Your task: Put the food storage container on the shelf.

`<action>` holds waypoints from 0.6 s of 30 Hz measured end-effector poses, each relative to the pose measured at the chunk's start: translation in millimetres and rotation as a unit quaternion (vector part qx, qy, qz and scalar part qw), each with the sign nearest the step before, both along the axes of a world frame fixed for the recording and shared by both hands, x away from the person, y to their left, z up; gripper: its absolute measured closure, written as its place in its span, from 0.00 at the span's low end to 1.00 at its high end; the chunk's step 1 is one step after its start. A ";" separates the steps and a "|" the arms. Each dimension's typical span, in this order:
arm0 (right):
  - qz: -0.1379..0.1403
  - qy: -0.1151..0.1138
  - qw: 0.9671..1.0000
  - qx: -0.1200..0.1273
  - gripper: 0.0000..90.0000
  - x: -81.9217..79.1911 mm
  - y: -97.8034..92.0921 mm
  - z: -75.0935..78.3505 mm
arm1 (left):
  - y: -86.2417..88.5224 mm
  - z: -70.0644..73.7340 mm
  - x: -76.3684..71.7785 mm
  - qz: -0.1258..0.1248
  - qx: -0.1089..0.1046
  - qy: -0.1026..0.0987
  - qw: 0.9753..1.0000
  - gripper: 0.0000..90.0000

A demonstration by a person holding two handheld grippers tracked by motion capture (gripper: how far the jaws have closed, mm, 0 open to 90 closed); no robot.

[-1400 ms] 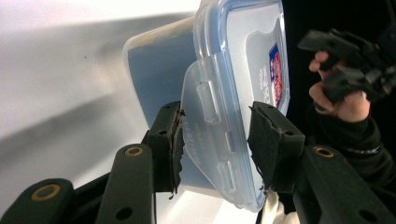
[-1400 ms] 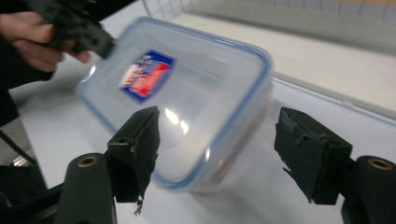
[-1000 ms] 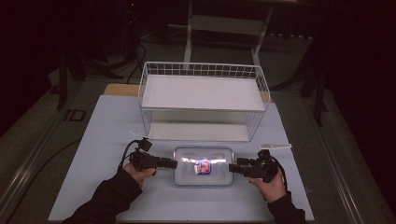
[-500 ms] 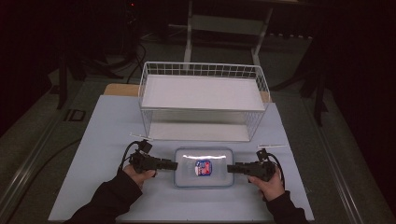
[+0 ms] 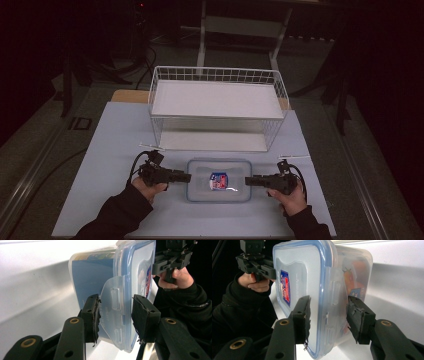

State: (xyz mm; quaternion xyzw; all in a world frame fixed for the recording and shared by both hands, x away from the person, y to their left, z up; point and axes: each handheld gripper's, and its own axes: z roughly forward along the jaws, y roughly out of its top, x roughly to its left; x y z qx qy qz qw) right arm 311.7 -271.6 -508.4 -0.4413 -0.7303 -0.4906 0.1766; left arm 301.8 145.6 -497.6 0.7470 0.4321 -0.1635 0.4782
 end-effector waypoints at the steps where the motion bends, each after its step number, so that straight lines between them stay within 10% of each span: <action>1: 0.000 -0.002 1.000 -0.001 0.61 0.3 0.1 0.8 | 0.0 2.6 0.6 0.002 0.001 -0.007 1.000 0.65; 18: -0.011 -0.051 0.999 -0.006 0.61 28.3 2.7 27.9 | -1.5 19.4 18.2 0.023 0.001 -0.052 0.998 0.64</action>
